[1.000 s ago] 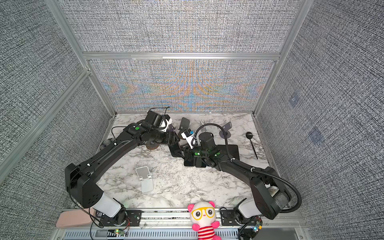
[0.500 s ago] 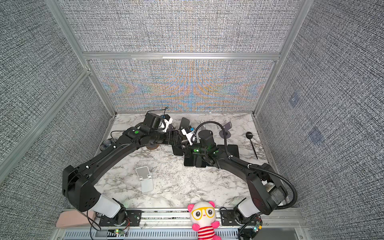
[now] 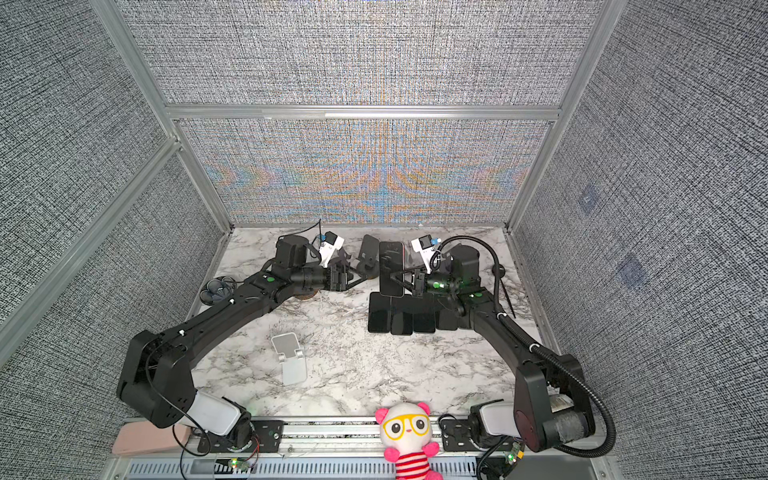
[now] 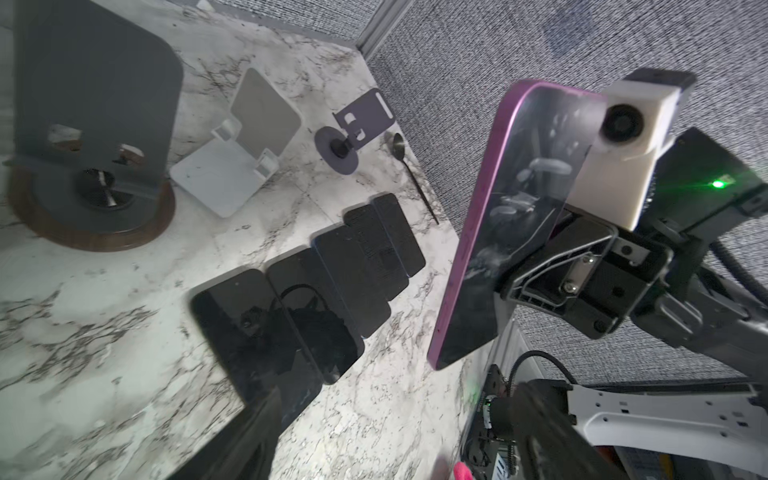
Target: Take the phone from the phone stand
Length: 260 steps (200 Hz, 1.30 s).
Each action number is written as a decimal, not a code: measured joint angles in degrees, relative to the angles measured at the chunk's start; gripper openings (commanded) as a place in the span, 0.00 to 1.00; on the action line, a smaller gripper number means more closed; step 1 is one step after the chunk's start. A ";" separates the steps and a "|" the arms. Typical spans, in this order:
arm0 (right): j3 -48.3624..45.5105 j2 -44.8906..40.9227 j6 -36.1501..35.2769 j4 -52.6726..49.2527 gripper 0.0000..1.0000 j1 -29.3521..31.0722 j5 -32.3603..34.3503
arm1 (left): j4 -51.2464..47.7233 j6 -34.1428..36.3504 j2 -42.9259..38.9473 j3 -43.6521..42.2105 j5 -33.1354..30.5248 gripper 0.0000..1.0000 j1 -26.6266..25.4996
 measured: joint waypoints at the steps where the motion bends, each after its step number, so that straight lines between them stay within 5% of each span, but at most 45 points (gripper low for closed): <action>1: 0.00 0.02 0.00 -0.04 0.00 -0.02 -0.15 | 0.13 -0.04 0.00 -0.04 0.11 0.84 0.00; 50: -1.51 2.97 5.42 6.43 0.00 -0.31 -6.62 | 8.13 -3.74 -0.55 -3.50 3.13 0.76 -1.84; 149: -2.54 18.82 34.45 46.58 0.00 2.12 -10.93 | 12.59 -6.60 0.87 -4.22 1.53 0.51 -3.54; 231: 0.55 18.75 31.15 43.82 0.00 4.63 -11.80 | 17.40 -9.22 1.25 -4.81 1.88 0.11 -3.58; 260: 0.61 18.73 30.82 43.87 0.14 4.57 -12.52 | 17.42 -9.09 0.48 -5.07 2.64 0.04 -3.56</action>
